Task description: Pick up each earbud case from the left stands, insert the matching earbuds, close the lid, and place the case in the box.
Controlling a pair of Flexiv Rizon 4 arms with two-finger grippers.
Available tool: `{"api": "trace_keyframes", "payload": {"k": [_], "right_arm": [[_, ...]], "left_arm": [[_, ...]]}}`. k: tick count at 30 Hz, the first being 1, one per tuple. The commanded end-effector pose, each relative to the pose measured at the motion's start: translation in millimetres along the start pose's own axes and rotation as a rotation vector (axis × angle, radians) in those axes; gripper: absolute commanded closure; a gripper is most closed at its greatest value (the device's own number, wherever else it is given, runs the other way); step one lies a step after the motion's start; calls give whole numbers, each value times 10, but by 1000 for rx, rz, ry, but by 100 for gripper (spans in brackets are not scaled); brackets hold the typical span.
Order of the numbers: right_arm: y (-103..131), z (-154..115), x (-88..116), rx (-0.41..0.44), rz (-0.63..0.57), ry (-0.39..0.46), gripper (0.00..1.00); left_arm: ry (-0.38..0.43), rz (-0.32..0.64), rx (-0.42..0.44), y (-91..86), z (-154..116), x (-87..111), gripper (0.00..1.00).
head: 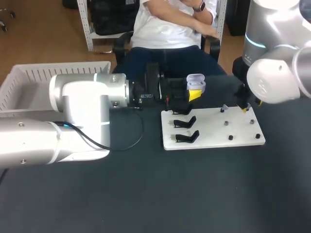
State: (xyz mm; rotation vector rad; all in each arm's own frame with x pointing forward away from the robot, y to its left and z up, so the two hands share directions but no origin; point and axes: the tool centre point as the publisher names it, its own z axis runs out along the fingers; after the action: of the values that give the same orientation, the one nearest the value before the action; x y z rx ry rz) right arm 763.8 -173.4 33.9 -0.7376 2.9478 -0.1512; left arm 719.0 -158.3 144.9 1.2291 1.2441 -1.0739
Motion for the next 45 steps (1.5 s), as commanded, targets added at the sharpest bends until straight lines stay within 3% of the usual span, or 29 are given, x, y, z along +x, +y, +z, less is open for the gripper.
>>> {"api": "trace_keyframes", "payload": {"k": [1,21,26,28,34,40,45], "right_arm": [[-22,12,-33,-6,7,4,49],[-30,88,-73,-24,12,9,55],[-26,95,-94,-26,11,10,64],[-26,98,-96,-27,12,11,71],[-18,103,-103,-28,10,16,72],[-3,107,-95,-28,11,20,100],[12,94,-84,-28,13,21,100]], "left_arm": [[-6,4,-8,-17,-2,10,100],[-6,4,-8,-17,-2,10,100],[-6,4,-8,-17,-2,10,100],[-6,4,-8,-17,-2,10,100],[-6,4,-8,-17,-2,10,100],[-6,4,-8,-17,-2,10,100],[-6,4,-8,-17,-2,10,100]]}}
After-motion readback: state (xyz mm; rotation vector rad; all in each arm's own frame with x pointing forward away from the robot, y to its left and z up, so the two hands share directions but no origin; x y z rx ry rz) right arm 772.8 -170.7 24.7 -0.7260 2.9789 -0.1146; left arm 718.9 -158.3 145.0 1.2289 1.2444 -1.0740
